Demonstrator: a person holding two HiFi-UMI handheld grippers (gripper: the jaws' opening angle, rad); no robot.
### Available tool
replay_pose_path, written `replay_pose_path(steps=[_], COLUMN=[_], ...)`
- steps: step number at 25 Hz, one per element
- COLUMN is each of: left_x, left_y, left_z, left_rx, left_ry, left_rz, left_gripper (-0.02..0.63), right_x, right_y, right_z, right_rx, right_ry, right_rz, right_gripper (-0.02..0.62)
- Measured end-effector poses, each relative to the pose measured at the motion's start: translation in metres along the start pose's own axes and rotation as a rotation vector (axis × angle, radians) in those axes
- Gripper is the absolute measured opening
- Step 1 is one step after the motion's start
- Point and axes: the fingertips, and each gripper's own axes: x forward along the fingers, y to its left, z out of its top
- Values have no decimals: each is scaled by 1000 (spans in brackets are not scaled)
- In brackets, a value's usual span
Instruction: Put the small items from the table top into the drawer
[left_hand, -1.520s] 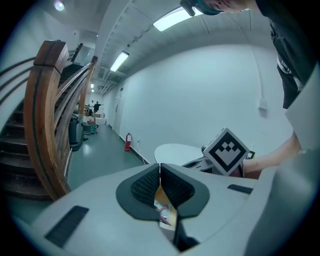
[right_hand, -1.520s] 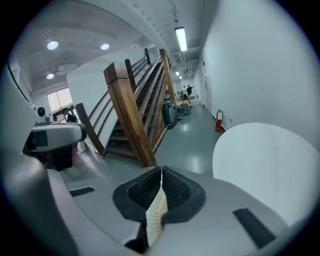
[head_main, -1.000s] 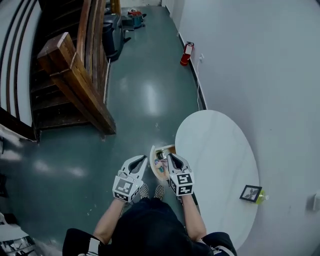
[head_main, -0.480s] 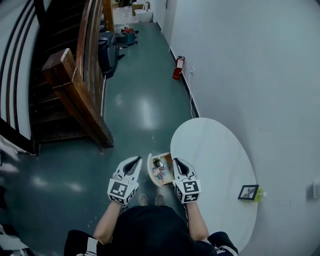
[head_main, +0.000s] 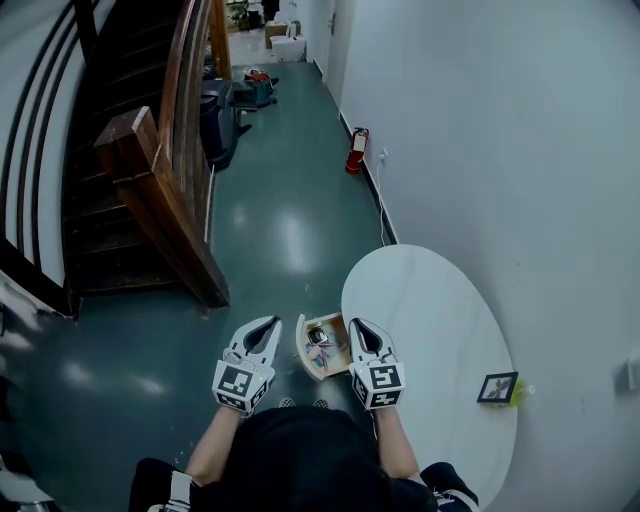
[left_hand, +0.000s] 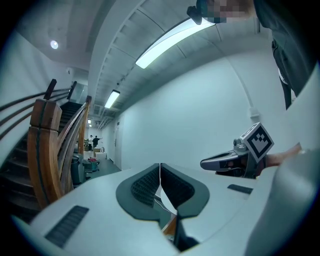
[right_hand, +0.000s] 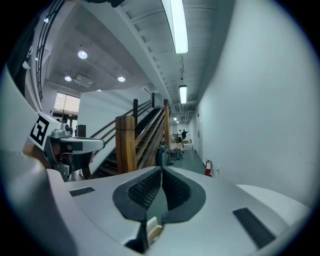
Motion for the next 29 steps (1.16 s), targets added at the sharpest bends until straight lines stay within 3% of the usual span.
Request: replay_pose_path(steps=[29], left_x=[5], left_y=[-18], left_z=[-1], left_rx=[2], left_ry=[10], left_rz=[-2], left_gripper=[21], right_x=[-13], right_y=[-14], right_z=[-2], right_rx=[16], right_ry=[-19], right_rz=[-16], right_gripper=[35])
